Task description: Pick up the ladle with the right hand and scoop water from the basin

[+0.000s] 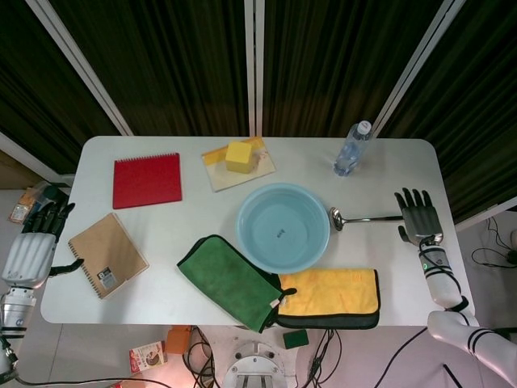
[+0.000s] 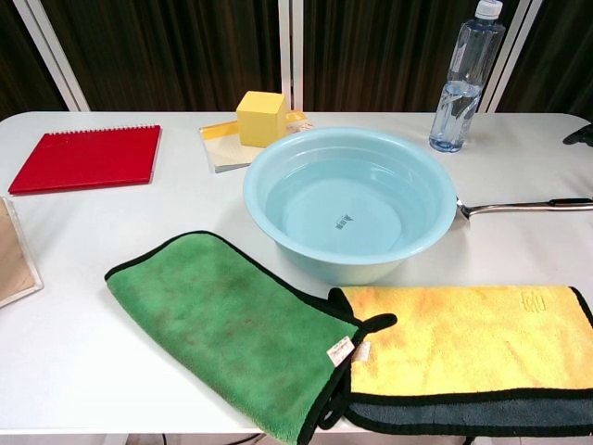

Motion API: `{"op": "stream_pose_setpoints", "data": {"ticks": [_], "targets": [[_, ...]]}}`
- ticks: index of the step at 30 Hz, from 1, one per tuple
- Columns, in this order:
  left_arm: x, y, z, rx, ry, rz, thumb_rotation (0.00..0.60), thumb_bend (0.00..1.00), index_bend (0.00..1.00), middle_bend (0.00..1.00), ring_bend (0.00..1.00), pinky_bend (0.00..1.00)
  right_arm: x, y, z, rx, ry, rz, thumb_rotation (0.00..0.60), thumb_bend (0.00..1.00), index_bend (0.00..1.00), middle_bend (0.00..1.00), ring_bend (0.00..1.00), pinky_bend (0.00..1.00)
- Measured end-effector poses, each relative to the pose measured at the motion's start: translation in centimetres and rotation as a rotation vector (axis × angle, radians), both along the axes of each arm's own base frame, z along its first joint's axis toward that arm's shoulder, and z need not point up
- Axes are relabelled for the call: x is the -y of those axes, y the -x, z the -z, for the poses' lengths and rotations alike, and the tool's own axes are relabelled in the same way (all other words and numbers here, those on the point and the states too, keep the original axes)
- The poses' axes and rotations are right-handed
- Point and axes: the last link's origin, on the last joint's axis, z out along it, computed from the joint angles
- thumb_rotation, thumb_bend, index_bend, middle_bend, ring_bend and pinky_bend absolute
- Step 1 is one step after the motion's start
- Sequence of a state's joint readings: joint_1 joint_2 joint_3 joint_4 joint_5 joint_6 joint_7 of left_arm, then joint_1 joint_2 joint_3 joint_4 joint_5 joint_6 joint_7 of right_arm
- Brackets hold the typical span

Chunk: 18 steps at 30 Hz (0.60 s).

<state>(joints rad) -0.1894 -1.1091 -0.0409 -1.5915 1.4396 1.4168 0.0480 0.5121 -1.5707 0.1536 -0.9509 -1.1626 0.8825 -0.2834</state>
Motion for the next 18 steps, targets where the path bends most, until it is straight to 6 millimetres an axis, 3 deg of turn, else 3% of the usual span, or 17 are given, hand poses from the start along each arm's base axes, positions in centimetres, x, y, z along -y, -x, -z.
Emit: {"op": "stream_pose_setpoints", "data": {"ticks": [9, 18], "targets": [[0.1, 0.3, 0.5, -0.004, 0.03, -0.027, 0.591, 0.02, 0.09, 0.0, 0.0, 0.15, 0.9, -0.7, 3.4, -0.021, -0.029, 0.002, 0.6, 0.42, 0.2, 0.01, 0.0, 0.0], [-0.2, 0.2, 0.5, -0.019, 0.039, -0.047, 0.6, 0.02, 0.1, 0.0, 0.0, 0.15, 1.1, -1.5, 5.3, 0.045, -0.017, -0.025, 0.6, 0.42, 0.31, 0.02, 0.0, 0.0]]}}
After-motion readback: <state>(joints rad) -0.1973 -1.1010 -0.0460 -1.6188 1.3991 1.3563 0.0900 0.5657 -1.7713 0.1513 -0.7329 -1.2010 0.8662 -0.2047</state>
